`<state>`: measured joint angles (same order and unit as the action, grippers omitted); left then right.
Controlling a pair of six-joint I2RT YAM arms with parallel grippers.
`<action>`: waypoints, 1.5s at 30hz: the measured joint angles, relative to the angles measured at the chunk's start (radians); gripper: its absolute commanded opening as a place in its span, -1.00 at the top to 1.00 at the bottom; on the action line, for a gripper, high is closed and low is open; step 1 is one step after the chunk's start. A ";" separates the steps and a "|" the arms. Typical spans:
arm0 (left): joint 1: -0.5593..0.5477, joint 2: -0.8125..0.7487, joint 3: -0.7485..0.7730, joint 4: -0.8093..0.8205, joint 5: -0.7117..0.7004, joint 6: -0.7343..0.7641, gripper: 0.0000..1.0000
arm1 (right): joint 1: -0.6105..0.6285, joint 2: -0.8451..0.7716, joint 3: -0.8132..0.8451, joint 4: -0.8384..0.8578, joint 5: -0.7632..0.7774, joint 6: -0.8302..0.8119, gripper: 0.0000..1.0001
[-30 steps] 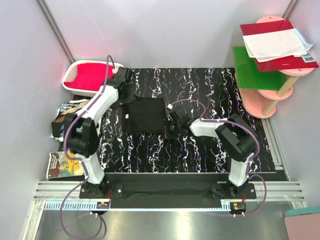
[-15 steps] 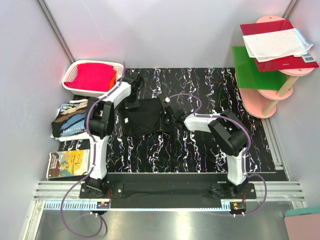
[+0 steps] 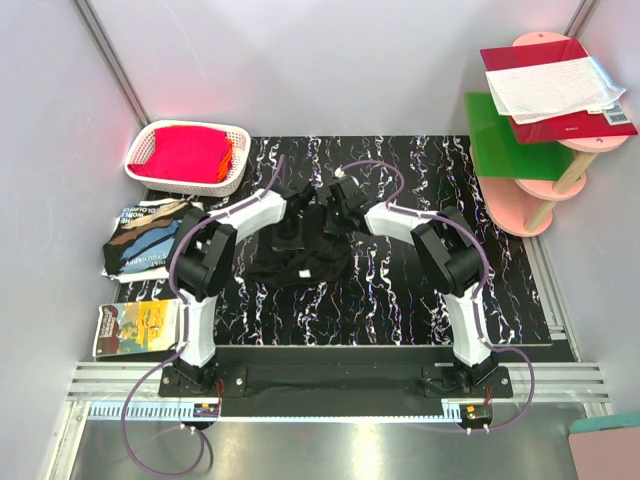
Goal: Fold and stack the t-shirts
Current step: Smooth out wrinkles on the folded tshirt
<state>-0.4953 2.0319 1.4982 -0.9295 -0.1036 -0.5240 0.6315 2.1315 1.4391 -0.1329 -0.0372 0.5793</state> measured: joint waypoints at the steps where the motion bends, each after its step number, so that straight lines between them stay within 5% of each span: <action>1: -0.020 0.000 0.000 0.002 0.008 -0.004 1.00 | -0.011 0.006 0.018 -0.010 0.004 -0.010 1.00; 5: -0.037 0.001 0.000 0.004 0.018 -0.019 0.97 | -0.036 0.010 0.054 -0.043 0.047 -0.053 1.00; 7: -0.032 0.001 0.000 0.004 0.014 -0.027 0.80 | -0.037 0.007 0.055 -0.055 0.068 -0.077 0.96; 11: -0.027 -0.021 -0.018 0.012 -0.012 -0.027 -0.21 | -0.036 -0.044 0.012 -0.091 0.113 -0.117 0.65; 15: -0.025 -0.130 -0.053 0.010 -0.031 -0.023 -0.74 | -0.036 -0.168 -0.049 -0.125 0.159 -0.159 -0.32; 17: -0.023 -0.200 -0.059 0.012 -0.032 -0.018 -0.82 | -0.036 -0.232 -0.071 -0.127 0.175 -0.168 -0.49; 20: -0.023 -0.302 -0.062 0.015 -0.033 -0.018 -0.80 | -0.036 -0.336 -0.107 -0.126 0.188 -0.187 -0.51; 27: -0.023 -0.345 -0.173 0.072 -0.026 -0.028 -0.23 | -0.036 -0.429 -0.181 -0.118 0.177 -0.191 -0.47; 45: -0.023 -0.311 -0.259 0.186 0.044 -0.059 -0.16 | -0.036 -0.344 -0.299 -0.032 0.041 -0.128 -0.41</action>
<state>-0.5179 1.7214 1.2396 -0.7433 -0.0593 -0.5827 0.5957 1.7878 1.1404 -0.1650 0.0036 0.4515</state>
